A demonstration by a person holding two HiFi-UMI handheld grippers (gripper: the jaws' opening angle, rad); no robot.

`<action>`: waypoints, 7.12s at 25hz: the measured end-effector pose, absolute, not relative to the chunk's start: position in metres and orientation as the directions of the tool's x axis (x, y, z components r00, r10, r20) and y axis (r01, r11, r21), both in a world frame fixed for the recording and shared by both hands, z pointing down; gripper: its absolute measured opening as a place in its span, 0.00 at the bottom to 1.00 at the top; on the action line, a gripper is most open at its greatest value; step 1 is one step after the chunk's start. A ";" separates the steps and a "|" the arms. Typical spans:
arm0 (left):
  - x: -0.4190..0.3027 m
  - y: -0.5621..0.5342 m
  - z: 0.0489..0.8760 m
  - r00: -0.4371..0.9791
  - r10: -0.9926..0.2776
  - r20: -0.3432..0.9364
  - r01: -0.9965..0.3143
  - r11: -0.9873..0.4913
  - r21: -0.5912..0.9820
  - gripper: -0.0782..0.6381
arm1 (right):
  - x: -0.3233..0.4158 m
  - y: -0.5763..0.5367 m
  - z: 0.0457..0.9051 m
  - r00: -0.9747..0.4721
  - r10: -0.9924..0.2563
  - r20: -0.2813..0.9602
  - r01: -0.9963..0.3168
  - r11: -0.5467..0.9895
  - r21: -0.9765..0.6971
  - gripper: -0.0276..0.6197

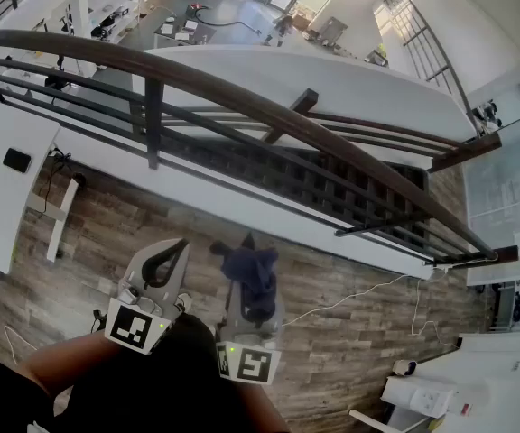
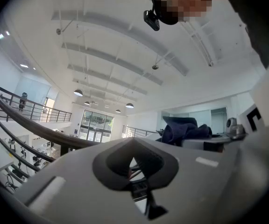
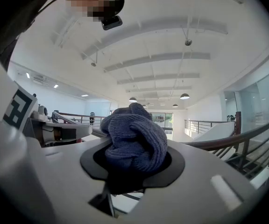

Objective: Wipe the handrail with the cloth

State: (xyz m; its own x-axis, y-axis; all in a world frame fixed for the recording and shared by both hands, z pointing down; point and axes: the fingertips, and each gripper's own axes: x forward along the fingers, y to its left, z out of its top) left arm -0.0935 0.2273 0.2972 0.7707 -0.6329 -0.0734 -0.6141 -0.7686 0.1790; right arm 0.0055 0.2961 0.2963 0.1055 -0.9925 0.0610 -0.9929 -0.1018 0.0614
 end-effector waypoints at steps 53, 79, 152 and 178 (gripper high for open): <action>-0.113 -0.045 0.325 0.679 -0.733 0.024 -0.727 -0.668 0.157 0.11 | -0.011 -0.027 0.327 -0.076 -0.991 0.108 -0.995 0.070 -0.065 0.27; -0.170 -0.074 0.343 0.586 -0.809 0.032 -0.803 -0.576 0.155 0.11 | -0.072 -0.127 0.421 -0.206 -0.916 0.343 -0.979 0.193 -0.072 0.27; -0.035 -0.035 0.352 0.729 -0.677 0.104 -0.683 -0.707 0.185 0.11 | 0.099 -0.040 0.421 0.084 -0.977 0.197 -0.995 -0.073 0.061 0.29; 0.002 -0.015 0.351 0.746 -0.657 0.104 -0.664 -0.726 0.180 0.11 | 0.164 -0.014 0.419 0.175 -0.972 0.155 -0.983 -0.166 0.073 0.29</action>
